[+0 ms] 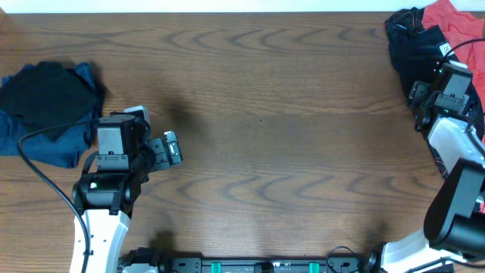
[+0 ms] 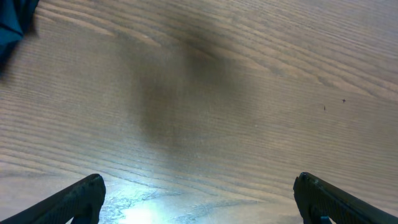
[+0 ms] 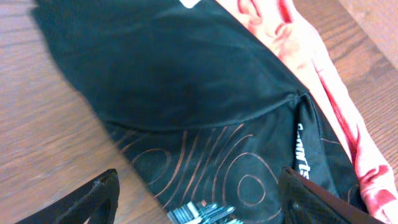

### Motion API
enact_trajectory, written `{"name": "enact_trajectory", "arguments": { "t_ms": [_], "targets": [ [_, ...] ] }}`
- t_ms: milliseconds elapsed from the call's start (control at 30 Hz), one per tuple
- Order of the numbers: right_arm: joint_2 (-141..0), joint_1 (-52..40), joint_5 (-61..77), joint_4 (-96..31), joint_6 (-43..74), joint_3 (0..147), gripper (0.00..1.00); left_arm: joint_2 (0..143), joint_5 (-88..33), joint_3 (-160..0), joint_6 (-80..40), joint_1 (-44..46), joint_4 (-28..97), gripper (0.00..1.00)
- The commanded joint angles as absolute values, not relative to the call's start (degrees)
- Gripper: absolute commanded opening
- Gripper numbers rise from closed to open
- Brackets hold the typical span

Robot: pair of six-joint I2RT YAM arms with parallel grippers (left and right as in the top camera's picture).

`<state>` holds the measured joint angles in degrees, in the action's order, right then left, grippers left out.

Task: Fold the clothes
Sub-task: 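Move the right gripper to the clothes pile at the right edge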

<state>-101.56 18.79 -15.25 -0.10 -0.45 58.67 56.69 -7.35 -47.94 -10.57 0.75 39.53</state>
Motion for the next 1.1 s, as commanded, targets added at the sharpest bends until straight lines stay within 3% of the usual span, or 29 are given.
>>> {"name": "enact_trajectory", "arguments": {
  "t_ms": [0,367,700,733,800,867,900,1067],
  "targets": [
    [-104.64,19.57,-16.25,2.07,-0.21,59.75,0.79,56.6,-7.77,-48.71,-11.09,0.6,39.38,0.98],
    [-113.51,19.53,-12.99,11.22,-1.34,59.75,0.78,56.6,-7.77,-48.71,-11.09,0.62,39.38,0.98],
    [-117.36,19.53,-11.73,12.62,-1.37,59.75,0.66,56.6,-7.77,-48.71,-11.09,0.6,39.4,0.98],
    [-117.51,19.53,-11.73,12.56,-1.37,59.75,0.6,56.6,-7.77,-48.71,-11.09,0.6,39.4,0.98],
    [-117.67,19.49,-11.75,12.58,-1.37,59.75,0.38,56.6,-7.77,-48.71,-11.09,0.62,39.4,0.98],
    [-117.64,19.49,-11.75,12.82,-1.37,59.79,0.07,56.6,-7.77,-48.71,-11.09,0.62,39.4,0.98],
    [-117.6,19.49,-11.77,12.84,-1.37,59.83,0.01,56.6,-7.77,-48.71,-11.09,0.6,39.4,0.98],
    [-114.89,19.31,-11.46,12.21,-1.37,59.9,0.01,56.6,-7.77,-48.71,-11.09,0.62,39.4,0.98]
  ]
}}
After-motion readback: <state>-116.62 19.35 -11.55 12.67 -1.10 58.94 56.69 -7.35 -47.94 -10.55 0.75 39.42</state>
